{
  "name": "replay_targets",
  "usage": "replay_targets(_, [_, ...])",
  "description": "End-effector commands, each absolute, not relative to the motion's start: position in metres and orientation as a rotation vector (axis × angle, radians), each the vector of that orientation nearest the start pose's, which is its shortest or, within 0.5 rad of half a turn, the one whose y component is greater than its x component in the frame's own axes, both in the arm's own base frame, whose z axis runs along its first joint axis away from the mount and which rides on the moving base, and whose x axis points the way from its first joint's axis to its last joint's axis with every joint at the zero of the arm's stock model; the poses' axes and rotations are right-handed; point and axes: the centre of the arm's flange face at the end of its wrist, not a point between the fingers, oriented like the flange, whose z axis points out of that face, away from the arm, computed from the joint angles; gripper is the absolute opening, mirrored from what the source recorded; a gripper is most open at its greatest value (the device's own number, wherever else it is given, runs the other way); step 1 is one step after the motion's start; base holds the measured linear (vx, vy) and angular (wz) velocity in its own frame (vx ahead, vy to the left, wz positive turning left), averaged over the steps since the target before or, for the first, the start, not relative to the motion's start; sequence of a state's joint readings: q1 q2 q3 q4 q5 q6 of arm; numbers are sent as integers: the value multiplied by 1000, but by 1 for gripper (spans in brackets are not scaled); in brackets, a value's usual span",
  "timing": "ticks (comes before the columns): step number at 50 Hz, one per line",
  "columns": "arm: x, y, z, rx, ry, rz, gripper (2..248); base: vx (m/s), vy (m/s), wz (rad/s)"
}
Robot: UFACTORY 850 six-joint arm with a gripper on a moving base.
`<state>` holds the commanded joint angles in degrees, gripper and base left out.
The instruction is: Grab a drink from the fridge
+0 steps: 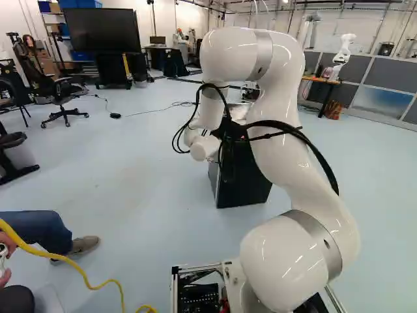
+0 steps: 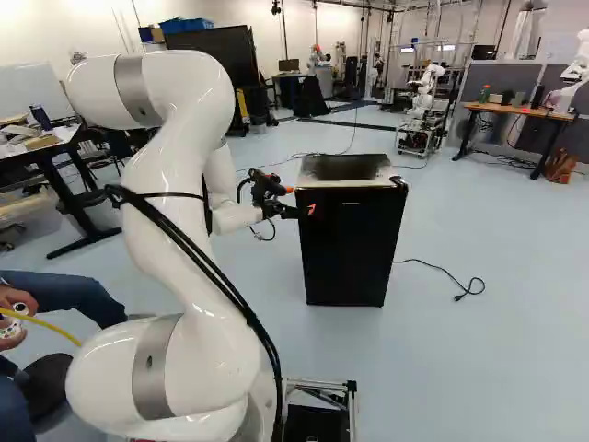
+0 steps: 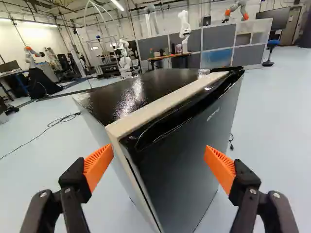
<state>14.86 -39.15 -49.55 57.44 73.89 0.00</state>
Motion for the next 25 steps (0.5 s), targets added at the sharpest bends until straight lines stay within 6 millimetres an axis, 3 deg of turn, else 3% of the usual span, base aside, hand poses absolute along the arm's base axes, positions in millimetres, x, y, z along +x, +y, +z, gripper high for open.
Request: replay_targets(25, [523, 63, 258, -2472, 1145, -2187, 247, 0, 0, 0])
